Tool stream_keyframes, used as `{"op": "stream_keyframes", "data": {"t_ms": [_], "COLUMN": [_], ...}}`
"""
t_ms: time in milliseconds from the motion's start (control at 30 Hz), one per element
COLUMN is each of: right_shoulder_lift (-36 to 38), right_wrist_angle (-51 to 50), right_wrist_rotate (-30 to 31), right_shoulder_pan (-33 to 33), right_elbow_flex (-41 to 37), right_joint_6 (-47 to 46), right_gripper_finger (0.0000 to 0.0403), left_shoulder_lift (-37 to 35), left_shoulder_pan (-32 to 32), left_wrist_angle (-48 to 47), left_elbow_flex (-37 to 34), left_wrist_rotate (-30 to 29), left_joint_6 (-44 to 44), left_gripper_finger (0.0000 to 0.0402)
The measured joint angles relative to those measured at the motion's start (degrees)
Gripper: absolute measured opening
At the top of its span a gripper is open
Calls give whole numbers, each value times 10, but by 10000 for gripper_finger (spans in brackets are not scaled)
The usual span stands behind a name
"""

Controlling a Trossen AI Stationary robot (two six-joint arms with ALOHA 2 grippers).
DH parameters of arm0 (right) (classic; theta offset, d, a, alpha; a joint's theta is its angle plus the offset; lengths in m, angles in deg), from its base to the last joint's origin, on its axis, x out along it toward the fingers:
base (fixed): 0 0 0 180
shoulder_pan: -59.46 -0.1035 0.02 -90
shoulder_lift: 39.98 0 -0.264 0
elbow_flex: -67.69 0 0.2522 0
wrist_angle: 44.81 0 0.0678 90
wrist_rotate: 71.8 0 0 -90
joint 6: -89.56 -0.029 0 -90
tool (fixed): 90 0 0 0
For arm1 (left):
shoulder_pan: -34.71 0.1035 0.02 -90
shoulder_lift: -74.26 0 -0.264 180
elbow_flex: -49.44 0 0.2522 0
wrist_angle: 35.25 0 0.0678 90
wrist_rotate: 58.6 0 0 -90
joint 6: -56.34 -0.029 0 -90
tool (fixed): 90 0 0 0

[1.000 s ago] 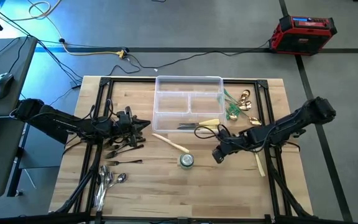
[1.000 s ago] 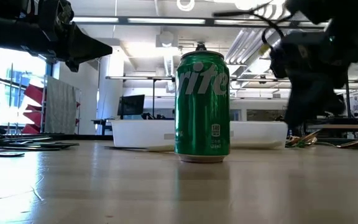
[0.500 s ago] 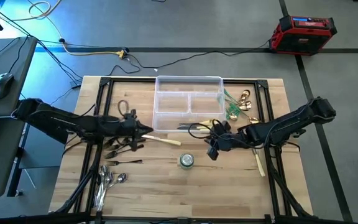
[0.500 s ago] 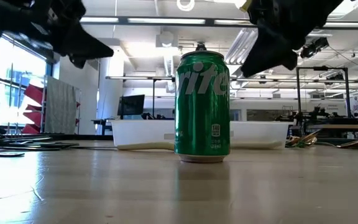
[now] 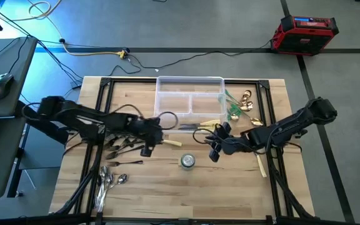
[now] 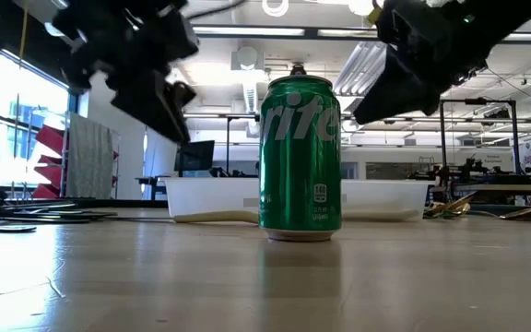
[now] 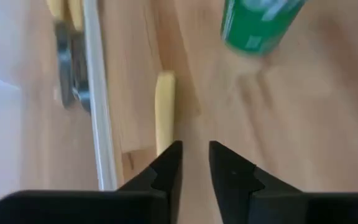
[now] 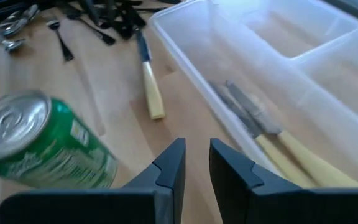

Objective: Sort silverware
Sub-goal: Put the yellow table knife into the silverware tray

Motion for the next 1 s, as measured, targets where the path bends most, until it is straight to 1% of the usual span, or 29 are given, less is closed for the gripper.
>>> {"op": "stream_keyframes", "data": {"t_ms": [100, 200, 367, 500, 600, 767, 800, 900, 1000], "right_shoulder_lift": [-1, -1, -1, -1, -1, -1, -1, -1, -1], "right_wrist_angle": [4, 11, 15, 15, 16, 16, 17, 16, 16], "right_wrist_rotate": [2, 5, 3, 2, 2, 1, 0, 0, 0], "right_shoulder_pan": [-11, -16, -16, -16, -16, -16, -16, -16, -16], "right_elbow_flex": [-8, -8, -9, -9, -9, -9, -9, -9, -9], "right_joint_6": [-3, 6, 10, 8, 8, 10, 10, 10, 10], "right_gripper_finger": [56, 56, 56, 56, 56, 55, 55, 56, 55], "left_shoulder_lift": [55, 108, 173, 198, 207, 207, 207, 207, 209], "left_shoulder_pan": [12, 20, 29, 34, 34, 36, 37, 36, 33], "left_wrist_angle": [-12, -17, -13, -10, -7, -1, 1, 6, -21], "left_elbow_flex": [27, 41, 55, 62, 62, 61, 61, 64, 91], "left_wrist_rotate": [0, 0, 3, 10, 7, 6, 5, -8, -21], "left_joint_6": [-21, -33, -58, -58, -58, -50, -45, -35, -26], "left_gripper_finger": [96, 111, 115, 114, 96, 23, 15, 13, 6]}}
